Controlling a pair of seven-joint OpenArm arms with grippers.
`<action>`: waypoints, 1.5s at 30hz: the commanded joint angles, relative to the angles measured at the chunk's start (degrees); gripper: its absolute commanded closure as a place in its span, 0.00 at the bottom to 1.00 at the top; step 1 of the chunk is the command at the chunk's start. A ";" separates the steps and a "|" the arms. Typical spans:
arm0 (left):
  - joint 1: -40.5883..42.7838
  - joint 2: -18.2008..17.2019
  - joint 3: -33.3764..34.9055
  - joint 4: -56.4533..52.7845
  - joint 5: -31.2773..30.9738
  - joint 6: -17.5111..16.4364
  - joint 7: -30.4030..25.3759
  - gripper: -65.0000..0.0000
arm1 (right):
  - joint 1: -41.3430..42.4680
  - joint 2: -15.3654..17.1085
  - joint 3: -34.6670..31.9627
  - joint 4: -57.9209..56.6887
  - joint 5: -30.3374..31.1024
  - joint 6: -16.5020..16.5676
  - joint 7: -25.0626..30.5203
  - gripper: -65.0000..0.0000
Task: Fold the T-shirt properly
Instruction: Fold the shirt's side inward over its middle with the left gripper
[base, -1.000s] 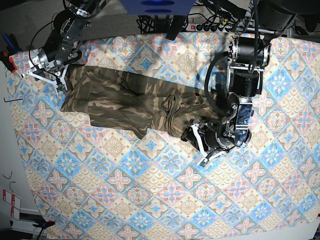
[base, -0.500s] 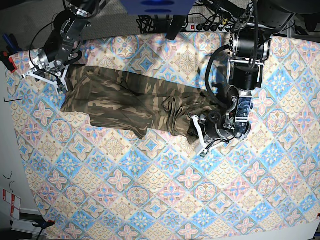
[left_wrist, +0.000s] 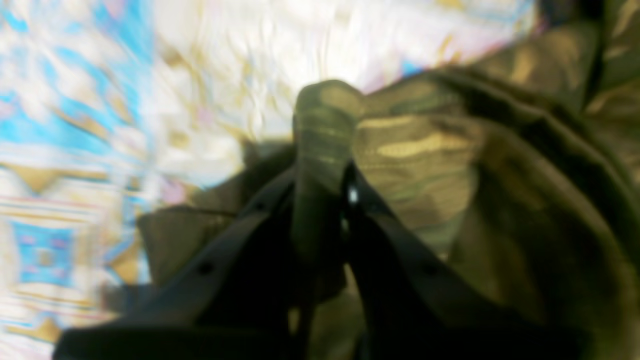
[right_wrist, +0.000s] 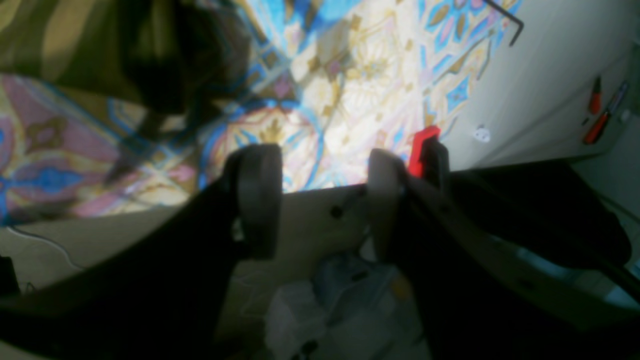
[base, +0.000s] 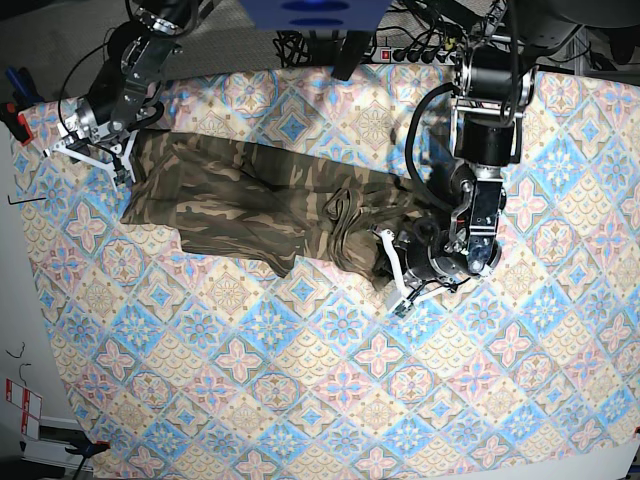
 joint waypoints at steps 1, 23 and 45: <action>-0.29 0.35 -0.15 4.35 -1.44 -0.28 -1.27 1.00 | 0.36 0.39 0.00 0.92 -0.52 -0.45 0.02 0.59; 11.05 -6.33 25.26 23.07 -1.09 -0.28 6.73 0.94 | 0.54 0.39 0.00 0.83 -0.52 -0.45 0.02 0.59; 12.28 3.51 9.26 34.06 -1.36 -0.28 6.29 0.49 | 6.08 0.39 0.00 5.31 0.01 -0.45 -1.74 0.47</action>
